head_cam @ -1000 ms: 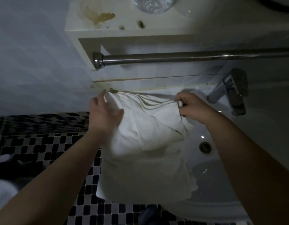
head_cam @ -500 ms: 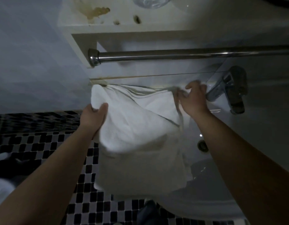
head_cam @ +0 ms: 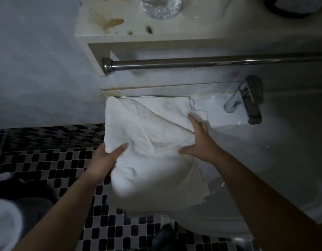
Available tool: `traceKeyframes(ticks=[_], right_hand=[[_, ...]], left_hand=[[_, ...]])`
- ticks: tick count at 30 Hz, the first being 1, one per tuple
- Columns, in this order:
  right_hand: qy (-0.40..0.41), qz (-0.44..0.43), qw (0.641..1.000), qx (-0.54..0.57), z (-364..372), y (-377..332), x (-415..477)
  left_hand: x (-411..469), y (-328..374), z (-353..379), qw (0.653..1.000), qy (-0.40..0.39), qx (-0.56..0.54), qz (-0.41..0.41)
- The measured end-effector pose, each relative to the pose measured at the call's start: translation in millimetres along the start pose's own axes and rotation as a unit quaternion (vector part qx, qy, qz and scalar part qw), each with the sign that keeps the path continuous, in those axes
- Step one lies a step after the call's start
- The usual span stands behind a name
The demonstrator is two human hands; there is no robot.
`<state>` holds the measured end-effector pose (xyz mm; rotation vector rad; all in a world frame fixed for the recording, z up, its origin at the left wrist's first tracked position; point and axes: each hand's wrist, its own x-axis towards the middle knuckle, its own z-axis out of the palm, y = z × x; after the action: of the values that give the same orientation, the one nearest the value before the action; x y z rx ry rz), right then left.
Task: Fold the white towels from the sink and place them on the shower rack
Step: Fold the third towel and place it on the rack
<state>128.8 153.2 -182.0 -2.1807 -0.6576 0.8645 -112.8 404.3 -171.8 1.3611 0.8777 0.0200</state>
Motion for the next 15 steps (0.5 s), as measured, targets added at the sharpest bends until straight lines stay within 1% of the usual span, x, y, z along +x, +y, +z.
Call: traceKeyframes(ticks=[1, 2, 4, 5, 7, 8, 9, 11, 13, 15], right_hand=[[0.036, -0.014, 0.999, 0.000, 3, -1, 1], [0.079, -0.014, 0.996, 0.023, 5, -3, 3], [0.136, 0.027, 0.986, 0.090, 7, -12, 7], [0.155, 0.057, 0.978, 0.127, 7, -16, 10], [0.177, 0.124, 0.961, 0.171, 10, -19, 13], [0.175, 0.160, 0.956, 0.172, 13, -19, 15], [0.167, 0.194, 0.951, 0.171, 17, -16, 15], [0.164, 0.228, 0.942, 0.184, 23, -15, 12], [0.169, 0.225, 0.931, 0.231, 21, -16, 4], [0.136, 0.220, 0.925, 0.277, 19, -14, -15]], left_hand=[[-3, 2, 3, 0.999, 0.030, 0.022, 0.021], [-2, 4, 6, 0.996, 0.066, 0.042, 0.035], [1, 8, 7, 0.987, 0.143, 0.062, 0.036], [8, 10, 6, 0.983, 0.172, 0.066, 0.015], [15, 8, 4, 0.973, 0.201, 0.080, -0.084], [15, 6, 5, 0.967, 0.198, 0.092, -0.130], [14, -1, 5, 0.965, 0.188, 0.102, -0.151], [1, -11, 4, 0.973, 0.162, 0.097, -0.136], [-15, -17, 0, 0.986, 0.107, 0.047, -0.116], [-31, -24, -4, 0.992, 0.044, 0.000, -0.120]])
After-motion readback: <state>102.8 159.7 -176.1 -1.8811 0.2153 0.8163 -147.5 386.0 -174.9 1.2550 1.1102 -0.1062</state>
